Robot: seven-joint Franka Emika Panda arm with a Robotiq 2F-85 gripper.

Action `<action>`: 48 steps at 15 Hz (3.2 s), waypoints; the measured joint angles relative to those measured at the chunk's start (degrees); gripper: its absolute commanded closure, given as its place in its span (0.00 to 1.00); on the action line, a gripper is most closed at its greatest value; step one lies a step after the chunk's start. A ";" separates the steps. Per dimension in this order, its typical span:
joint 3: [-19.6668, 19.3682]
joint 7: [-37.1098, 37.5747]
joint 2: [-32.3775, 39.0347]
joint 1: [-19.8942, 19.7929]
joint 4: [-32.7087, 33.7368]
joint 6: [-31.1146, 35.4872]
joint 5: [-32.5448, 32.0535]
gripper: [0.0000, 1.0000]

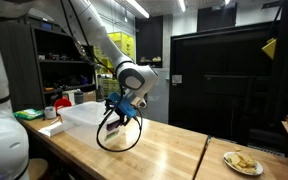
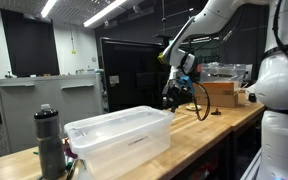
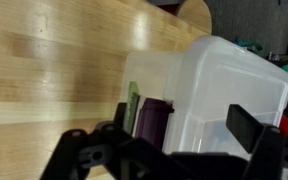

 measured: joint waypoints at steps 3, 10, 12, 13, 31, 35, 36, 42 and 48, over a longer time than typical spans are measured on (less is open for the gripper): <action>-0.41 -0.60 0.80 -0.14 1.02 -1.79 0.14 0.00; -3.05 -3.93 4.63 -3.76 7.16 -14.67 2.29 0.00; -3.41 -4.50 5.97 -4.82 7.92 -17.40 3.25 0.00; -3.43 -4.72 6.65 -5.17 8.01 -18.33 3.62 0.00; 1.00 -6.87 11.23 -2.13 5.75 6.78 26.71 0.11; 1.33 -6.87 11.23 -1.96 5.75 8.58 26.74 0.49; 1.37 -6.87 11.23 -1.96 5.75 8.84 26.74 0.57; 1.48 -6.85 10.70 -1.96 6.45 8.93 27.31 0.93; 1.47 -6.81 10.64 -1.98 6.50 9.03 27.35 0.92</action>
